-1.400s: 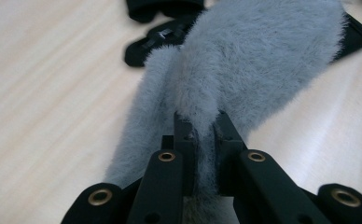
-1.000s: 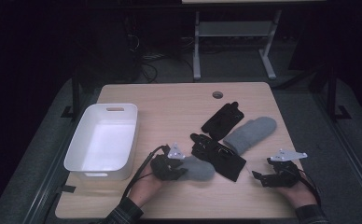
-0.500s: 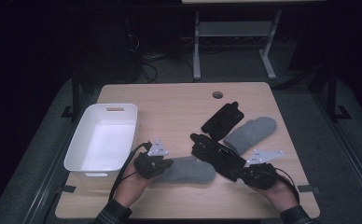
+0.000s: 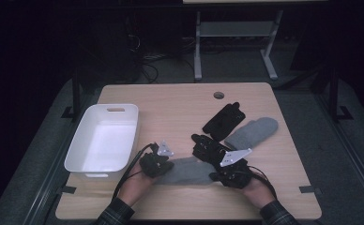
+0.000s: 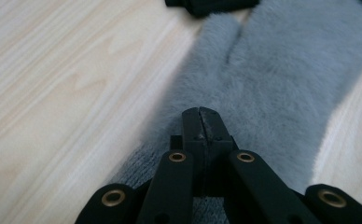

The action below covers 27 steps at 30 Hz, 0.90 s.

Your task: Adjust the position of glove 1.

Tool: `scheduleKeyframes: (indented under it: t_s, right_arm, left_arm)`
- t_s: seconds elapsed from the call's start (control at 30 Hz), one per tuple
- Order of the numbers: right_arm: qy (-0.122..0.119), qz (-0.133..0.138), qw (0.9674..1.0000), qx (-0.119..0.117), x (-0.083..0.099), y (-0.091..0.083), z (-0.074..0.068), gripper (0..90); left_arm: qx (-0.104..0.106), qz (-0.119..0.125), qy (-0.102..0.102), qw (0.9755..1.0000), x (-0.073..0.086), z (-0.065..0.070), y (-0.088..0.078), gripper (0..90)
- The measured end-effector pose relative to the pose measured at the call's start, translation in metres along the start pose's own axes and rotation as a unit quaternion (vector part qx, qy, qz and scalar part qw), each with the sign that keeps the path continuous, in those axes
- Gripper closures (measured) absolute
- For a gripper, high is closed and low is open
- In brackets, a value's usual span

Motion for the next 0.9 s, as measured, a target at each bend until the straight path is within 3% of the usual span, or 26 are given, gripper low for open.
scheduleKeyframes:
  t_s: [0.23,0.47,0.57,0.73,0.9]
  right_arm:
    - [-0.004,-0.006,1.0000,0.004,-0.008,0.010,0.003,90.0]
    - [-0.006,-0.005,0.9999,0.010,-0.023,0.022,0.013,90.0]
    - [-0.005,-0.003,0.9999,0.013,-0.033,0.032,0.018,90.0]
    - [-0.006,0.002,0.9998,0.017,-0.046,0.042,0.022,90.0]
    - [-0.002,0.015,0.9998,0.014,-0.062,0.056,0.028,90.0]
  left_arm:
    - [0.012,-0.003,0.004,0.9999,0.009,0.010,-0.004,89.3]
    - [0.050,-0.003,0.000,0.9988,0.019,0.019,-0.011,89.4]
    - [0.073,0.000,-0.009,0.9973,0.024,0.025,-0.015,89.3]
    - [0.094,0.008,-0.012,0.9955,0.024,0.031,-0.015,89.3]
    - [0.120,0.014,0.000,0.9927,0.018,0.041,-0.012,89.3]
Point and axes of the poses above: each handheld gripper's, and its own axes: y roughly forward along the jaws, x roughly out of its underside, z roughly to its right, the point moved 10 cm from there along y, roughly forward along the jaws, and after that the axes turned 2 degrees about -x, right-handed, at the moved point
